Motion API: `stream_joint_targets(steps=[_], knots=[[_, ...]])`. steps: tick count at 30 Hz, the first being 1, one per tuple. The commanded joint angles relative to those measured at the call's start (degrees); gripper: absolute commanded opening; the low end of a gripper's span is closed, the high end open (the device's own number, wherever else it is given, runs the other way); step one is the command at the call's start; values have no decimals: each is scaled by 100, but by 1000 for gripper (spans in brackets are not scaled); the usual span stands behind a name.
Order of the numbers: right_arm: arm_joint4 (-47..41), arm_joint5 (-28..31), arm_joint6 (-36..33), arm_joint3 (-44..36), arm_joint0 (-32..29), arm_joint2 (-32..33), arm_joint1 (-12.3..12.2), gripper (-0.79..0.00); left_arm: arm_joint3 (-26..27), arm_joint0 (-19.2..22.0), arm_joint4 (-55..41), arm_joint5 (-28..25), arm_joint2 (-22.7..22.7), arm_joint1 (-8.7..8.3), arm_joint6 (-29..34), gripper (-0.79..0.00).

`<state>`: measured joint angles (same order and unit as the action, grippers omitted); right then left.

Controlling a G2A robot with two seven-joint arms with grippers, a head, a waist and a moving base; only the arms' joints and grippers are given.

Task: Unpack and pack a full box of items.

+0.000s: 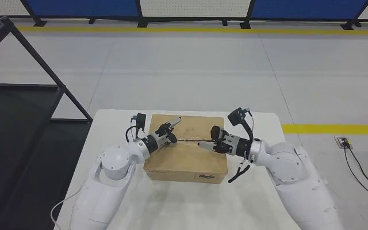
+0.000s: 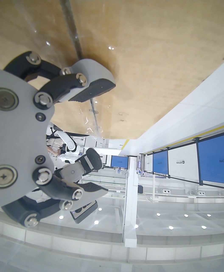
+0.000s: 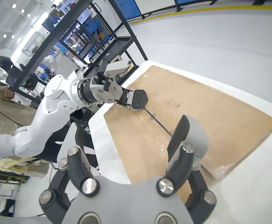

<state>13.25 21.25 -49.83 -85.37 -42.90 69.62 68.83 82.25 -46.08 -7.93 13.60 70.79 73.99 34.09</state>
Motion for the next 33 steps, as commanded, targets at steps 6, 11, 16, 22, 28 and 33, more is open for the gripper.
stream_joint_targets(steps=[6,11,16,22,28,33], knots=[[-1765,-1033,-767,1000,635,-127,79,0,162,-158,0,-75,21,-12,-108,0],[-2130,-1162,-1355,1580,1000,-307,112,0,192,-166,-10,-57,24,-16,-154,0],[-2148,-1031,-1404,1845,1144,-477,142,0,208,-159,-15,-61,17,-20,-148,0],[-2216,-817,-1258,1974,1184,-700,199,0,222,-160,-34,-66,18,-23,-184,0],[-2326,-876,-1165,2236,1279,-852,249,0,226,-162,-30,-77,18,-29,-190,0],[-2507,-1076,-1126,2533,1364,-868,272,0,233,-157,-25,-81,23,-36,-188,0]])
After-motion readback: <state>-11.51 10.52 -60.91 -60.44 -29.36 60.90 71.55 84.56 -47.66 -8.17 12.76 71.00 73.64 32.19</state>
